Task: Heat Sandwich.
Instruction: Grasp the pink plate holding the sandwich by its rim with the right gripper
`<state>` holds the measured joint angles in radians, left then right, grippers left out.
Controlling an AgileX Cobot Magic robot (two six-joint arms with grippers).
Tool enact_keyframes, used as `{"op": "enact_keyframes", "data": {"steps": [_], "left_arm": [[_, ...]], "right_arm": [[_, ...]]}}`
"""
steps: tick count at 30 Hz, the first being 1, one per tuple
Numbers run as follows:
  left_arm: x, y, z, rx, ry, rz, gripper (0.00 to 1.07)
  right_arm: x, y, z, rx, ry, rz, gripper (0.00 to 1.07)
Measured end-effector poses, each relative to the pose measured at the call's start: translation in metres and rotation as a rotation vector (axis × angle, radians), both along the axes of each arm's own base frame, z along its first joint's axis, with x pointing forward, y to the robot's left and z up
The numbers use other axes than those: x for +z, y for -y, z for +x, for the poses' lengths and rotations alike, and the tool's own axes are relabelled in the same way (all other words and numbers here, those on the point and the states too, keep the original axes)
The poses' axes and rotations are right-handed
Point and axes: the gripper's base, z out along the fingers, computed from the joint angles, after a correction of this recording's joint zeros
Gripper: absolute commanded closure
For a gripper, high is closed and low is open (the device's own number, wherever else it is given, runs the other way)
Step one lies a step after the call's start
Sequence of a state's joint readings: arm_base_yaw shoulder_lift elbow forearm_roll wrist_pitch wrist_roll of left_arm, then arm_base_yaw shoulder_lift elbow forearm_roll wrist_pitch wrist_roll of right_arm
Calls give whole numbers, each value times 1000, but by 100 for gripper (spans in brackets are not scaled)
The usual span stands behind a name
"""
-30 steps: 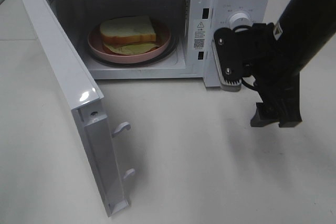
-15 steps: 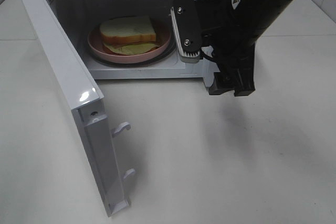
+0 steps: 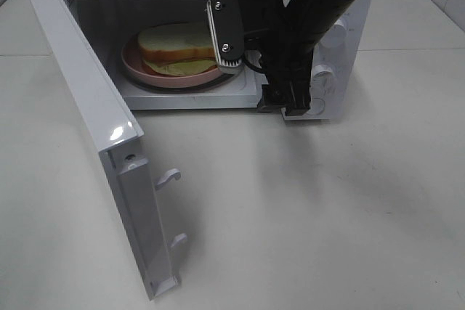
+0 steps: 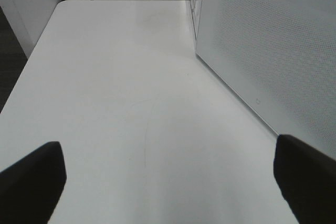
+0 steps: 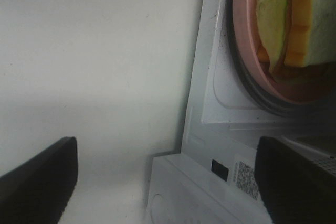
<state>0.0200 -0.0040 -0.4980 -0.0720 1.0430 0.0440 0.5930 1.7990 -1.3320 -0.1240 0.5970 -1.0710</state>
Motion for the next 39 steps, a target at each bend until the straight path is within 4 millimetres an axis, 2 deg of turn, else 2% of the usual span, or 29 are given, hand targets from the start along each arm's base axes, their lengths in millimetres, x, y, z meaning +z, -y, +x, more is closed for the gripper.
{"op": "enact_keyframes", "data": {"steps": [19,31,39], "left_arm": [[0,0,0,0,0,0,3],[0,0,0,0,0,0,3],[0,0,0,0,0,0,3]], "right_arm": [[-41,-34,49,6,10,11,23],[-60,-51,72,-4,8,37,24],[-74,-66,94,-3,37,57,26]]}}
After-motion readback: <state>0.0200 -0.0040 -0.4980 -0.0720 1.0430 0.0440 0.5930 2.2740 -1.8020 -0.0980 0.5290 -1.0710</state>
